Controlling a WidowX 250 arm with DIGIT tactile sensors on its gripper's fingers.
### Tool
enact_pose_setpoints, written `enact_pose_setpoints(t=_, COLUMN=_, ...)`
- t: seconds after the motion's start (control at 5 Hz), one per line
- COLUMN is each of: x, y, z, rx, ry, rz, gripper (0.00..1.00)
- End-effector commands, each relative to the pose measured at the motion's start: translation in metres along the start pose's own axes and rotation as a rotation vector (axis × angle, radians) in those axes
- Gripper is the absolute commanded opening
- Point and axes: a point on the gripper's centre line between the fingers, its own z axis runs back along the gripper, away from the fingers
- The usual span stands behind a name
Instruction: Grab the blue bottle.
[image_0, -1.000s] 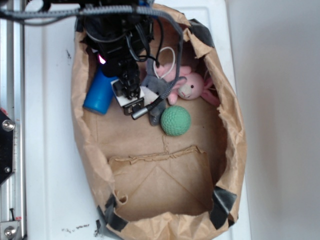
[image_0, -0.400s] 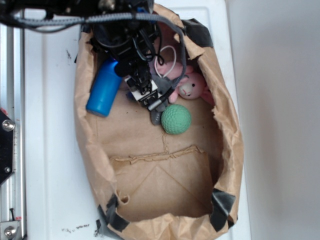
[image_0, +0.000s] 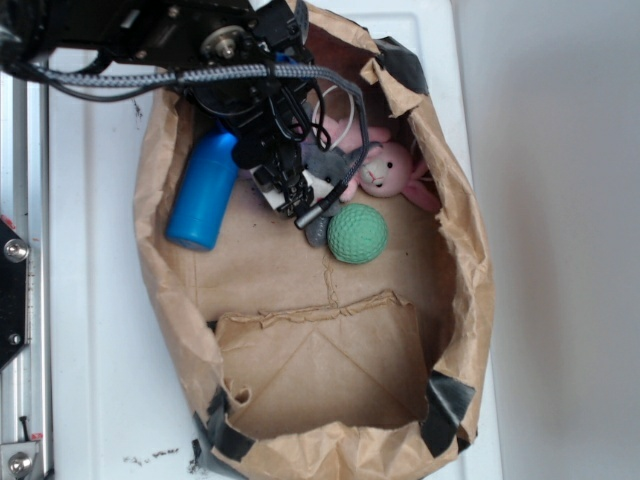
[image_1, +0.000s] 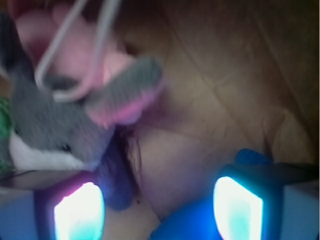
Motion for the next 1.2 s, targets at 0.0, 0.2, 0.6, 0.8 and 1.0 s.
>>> enact_pose_setpoints(t=0.0, x=-0.007, y=0.017, z=0.052, rx=0.063, ry=0.022, rz=0.079, gripper=1.0)
enact_pose_setpoints(t=0.2, x=-0.008, y=0.023, z=0.049, rx=0.103, ry=0.021, rz=0.137, gripper=1.0)
enact_pose_setpoints(t=0.6, x=-0.01, y=0.018, z=0.017, rx=0.19, ry=-0.008, rz=0.191, gripper=1.0)
enact_pose_setpoints(t=0.8, x=-0.011, y=0.021, z=0.0, rx=0.176, ry=-0.048, rz=0.184, gripper=1.0)
enact_pose_setpoints(t=1.0, x=-0.005, y=0.021, z=-0.015, rx=0.148, ry=-0.062, rz=0.203, gripper=1.0)
